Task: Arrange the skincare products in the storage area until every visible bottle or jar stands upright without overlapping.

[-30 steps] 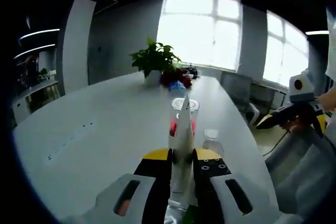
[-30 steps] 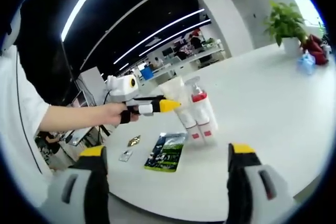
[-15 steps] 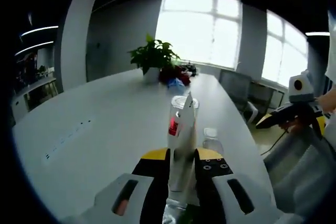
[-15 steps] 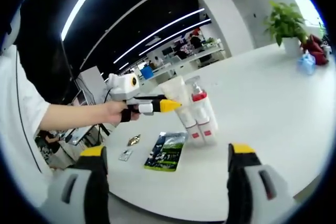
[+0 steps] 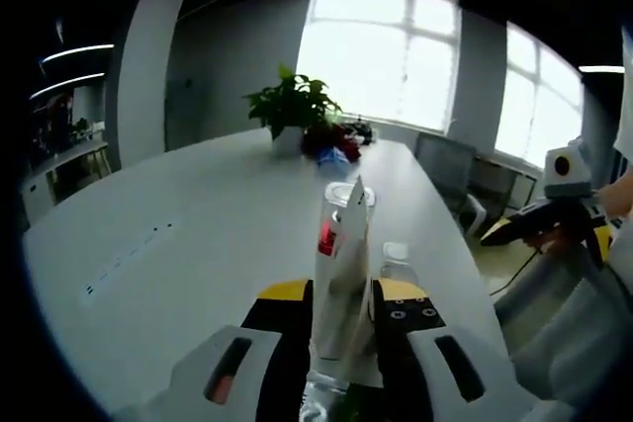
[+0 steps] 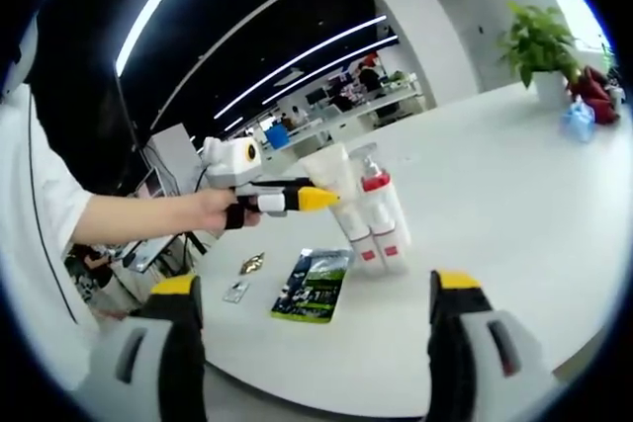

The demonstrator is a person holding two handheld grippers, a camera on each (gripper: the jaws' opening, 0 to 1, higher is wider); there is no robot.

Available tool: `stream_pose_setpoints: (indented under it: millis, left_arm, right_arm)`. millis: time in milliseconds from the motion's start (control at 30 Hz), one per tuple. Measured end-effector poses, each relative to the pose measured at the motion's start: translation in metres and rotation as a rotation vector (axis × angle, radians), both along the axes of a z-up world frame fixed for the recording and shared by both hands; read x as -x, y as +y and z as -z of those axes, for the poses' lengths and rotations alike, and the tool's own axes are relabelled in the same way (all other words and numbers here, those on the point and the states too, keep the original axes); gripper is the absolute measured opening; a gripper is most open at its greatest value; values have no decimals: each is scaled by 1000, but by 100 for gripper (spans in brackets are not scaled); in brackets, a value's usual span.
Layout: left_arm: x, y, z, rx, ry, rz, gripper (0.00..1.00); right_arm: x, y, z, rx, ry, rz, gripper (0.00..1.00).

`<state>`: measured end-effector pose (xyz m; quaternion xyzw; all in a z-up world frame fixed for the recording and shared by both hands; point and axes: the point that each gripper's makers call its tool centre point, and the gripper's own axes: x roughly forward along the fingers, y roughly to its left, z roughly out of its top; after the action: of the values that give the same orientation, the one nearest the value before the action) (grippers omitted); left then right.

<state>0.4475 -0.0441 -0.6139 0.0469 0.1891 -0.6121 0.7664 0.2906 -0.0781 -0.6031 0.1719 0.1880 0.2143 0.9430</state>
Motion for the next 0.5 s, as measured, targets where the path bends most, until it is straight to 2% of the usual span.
stream_pose_setpoints:
  millis: [100, 233, 333, 500]
  left_arm:
    - [3, 3, -2, -5, 1, -4, 24]
    - [8, 8, -6, -2, 5, -18, 34]
    - [11, 14, -7, -4, 9, -35, 37]
    - [15, 32, -6, -25, 11, -86, 47]
  right_arm:
    - [0, 0, 0, 7, -1, 2, 96]
    - [-1, -2, -2, 9, -10, 10, 96]
    - [-1, -2, -2, 9, -14, 13, 97]
    - [-1, -2, -2, 30, -18, 11, 97]
